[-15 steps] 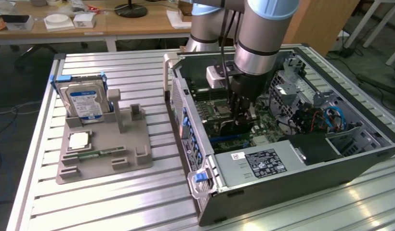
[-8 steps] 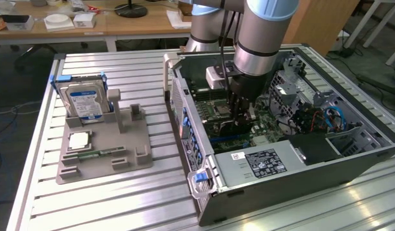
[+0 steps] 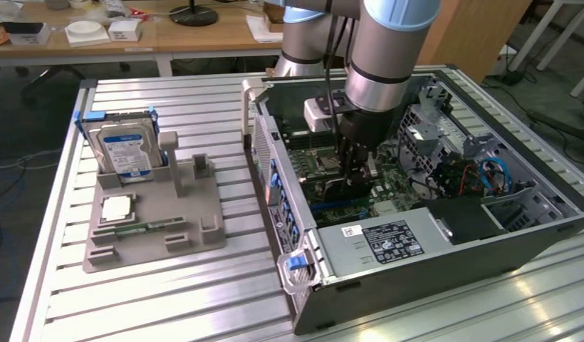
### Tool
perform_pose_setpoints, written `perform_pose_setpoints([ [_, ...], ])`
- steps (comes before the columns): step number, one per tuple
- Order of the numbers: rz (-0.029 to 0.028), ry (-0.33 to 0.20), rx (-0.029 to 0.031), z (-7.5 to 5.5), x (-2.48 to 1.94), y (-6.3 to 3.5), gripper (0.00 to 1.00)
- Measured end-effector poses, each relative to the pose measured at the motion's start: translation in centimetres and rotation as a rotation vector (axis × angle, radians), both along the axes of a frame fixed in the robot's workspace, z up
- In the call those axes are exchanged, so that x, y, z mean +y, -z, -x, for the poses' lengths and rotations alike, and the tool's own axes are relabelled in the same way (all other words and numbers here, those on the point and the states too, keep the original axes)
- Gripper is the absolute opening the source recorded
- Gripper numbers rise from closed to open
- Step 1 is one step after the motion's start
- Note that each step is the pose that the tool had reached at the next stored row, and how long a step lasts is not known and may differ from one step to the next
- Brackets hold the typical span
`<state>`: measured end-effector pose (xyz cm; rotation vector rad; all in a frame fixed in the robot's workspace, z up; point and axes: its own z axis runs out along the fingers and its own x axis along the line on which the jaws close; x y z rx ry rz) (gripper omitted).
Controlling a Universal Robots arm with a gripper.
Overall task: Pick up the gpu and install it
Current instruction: 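Insert the gpu into the slot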
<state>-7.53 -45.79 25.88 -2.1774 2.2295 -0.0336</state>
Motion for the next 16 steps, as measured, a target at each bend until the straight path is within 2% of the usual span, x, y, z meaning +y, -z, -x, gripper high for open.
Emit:
perform_pose_setpoints([
  [16, 0.0000, 0.000, 0.0000, 0.11, 0.02, 0.61, 0.25],
])
